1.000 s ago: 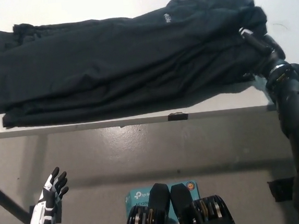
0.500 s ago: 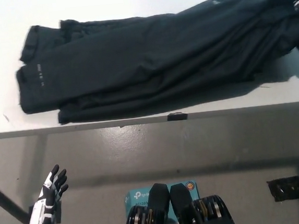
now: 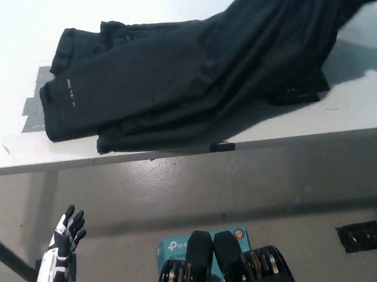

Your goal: The robot grabs the right edges of the black jacket on the table, and folds it in half

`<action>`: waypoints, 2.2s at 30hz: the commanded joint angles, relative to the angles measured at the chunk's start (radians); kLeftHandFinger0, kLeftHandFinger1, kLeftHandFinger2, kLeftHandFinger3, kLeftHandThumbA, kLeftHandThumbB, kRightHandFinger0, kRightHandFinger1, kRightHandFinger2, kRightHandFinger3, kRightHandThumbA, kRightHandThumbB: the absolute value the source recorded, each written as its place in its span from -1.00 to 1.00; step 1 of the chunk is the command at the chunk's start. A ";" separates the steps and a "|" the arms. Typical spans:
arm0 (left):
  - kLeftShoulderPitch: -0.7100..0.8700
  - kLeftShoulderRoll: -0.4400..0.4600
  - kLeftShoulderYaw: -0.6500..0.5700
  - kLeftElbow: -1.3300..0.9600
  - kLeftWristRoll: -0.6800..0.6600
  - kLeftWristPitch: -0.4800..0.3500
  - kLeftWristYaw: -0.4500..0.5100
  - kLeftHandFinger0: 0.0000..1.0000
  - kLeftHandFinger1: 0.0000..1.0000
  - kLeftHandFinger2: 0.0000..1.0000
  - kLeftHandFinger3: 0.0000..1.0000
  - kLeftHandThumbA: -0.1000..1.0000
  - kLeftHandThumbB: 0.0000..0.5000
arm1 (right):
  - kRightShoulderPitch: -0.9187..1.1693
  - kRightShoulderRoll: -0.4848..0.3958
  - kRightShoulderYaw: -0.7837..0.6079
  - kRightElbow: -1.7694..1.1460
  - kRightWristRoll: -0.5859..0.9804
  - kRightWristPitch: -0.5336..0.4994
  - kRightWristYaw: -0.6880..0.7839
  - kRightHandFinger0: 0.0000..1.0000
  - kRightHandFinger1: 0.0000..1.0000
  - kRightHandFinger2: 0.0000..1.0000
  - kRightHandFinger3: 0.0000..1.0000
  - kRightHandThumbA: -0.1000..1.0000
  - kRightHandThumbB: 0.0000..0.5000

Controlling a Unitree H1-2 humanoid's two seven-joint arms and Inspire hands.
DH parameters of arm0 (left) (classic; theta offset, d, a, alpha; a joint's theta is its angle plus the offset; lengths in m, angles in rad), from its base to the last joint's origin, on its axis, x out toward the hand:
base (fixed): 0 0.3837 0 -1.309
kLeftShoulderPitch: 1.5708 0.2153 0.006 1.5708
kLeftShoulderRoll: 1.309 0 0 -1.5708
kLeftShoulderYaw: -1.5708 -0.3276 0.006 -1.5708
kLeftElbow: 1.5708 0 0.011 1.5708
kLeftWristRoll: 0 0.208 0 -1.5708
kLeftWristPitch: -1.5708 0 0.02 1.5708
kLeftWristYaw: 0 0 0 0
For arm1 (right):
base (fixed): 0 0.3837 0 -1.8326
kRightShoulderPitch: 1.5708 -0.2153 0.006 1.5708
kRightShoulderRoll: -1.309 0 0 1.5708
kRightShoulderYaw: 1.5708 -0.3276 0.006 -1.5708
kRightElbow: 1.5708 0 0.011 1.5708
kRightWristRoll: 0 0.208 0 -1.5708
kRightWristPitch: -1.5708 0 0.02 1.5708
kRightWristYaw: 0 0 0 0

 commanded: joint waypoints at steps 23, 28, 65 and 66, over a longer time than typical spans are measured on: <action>-0.028 0.016 -0.025 -0.031 0.016 -0.009 -0.005 1.00 1.00 1.00 1.00 1.00 -0.38 | -0.317 0.257 0.726 0.055 -0.401 -0.135 0.383 -1.00 -0.14 0.52 0.61 -1.00 -0.34; -0.034 0.019 -0.036 -0.025 0.026 -0.020 -0.011 1.00 1.00 1.00 1.00 1.00 -0.44 | -0.290 0.310 0.770 0.085 -0.454 -0.170 0.392 -1.00 -0.26 0.40 0.61 -1.00 -0.26; -0.106 0.034 -0.099 -0.036 0.068 0.022 -0.038 1.00 1.00 1.00 1.00 1.00 -0.48 | -0.409 0.259 0.641 0.104 -0.542 -0.007 0.639 1.00 1.00 1.00 1.00 1.00 0.76; -0.106 0.033 -0.101 -0.043 0.054 0.044 -0.045 1.00 1.00 1.00 1.00 1.00 -0.46 | -0.436 0.251 0.641 0.091 -0.542 -0.006 0.653 1.00 1.00 1.00 1.00 1.00 0.76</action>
